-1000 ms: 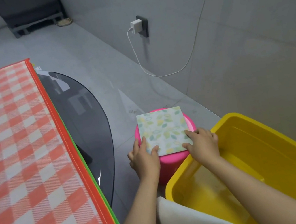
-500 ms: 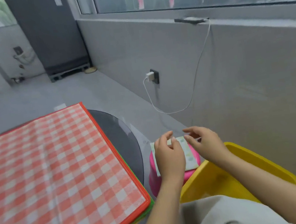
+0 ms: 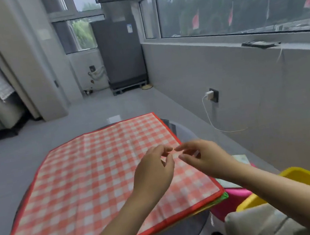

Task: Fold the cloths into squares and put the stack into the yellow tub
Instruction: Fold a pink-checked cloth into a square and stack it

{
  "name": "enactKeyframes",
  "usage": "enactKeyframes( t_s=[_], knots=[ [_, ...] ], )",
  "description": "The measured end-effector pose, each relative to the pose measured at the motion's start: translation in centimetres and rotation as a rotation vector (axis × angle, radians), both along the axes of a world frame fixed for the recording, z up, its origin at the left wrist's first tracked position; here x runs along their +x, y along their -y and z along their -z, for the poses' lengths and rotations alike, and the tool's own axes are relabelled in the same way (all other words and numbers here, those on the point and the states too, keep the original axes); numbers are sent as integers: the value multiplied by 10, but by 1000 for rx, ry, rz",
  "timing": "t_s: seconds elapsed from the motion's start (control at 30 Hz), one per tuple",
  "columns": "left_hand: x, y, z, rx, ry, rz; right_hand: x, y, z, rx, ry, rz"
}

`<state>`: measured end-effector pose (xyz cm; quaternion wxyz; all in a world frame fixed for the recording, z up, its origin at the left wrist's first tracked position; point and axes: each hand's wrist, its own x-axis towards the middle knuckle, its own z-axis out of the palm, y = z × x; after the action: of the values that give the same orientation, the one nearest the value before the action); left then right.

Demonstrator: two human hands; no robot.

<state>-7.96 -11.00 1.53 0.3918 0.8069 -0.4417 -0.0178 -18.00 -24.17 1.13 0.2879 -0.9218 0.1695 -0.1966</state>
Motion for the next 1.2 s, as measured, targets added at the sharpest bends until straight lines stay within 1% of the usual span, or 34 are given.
enactKeyframes(
  t_s=[0.17,0.3,0.47,0.57,0.73,0.93,1.07,1.13,1.2],
  knots=[
    [27,-63,24,171,15,-47,26,-35,27,-8,-89,-126],
    [37,-91,40,273,16,-26,34,-50,43,-38,-177,-213],
    [37,-118,66,346,151,72,35,-59,57,-115,-275,-390],
    [36,-130,78,330,107,148,34,-59,58,-122,-297,-448],
    [41,-141,82,292,-70,163,32,-57,57,-86,-315,-512],
    [40,-145,72,321,-152,197,33,-61,50,-58,-356,-548],
    [42,-144,62,371,-180,176,38,-64,39,-51,-395,-505],
    [44,-143,51,425,-167,135,39,-67,35,-83,-376,-462],
    [49,-143,37,468,-175,75,41,-69,30,-168,-354,-417]
  ],
)
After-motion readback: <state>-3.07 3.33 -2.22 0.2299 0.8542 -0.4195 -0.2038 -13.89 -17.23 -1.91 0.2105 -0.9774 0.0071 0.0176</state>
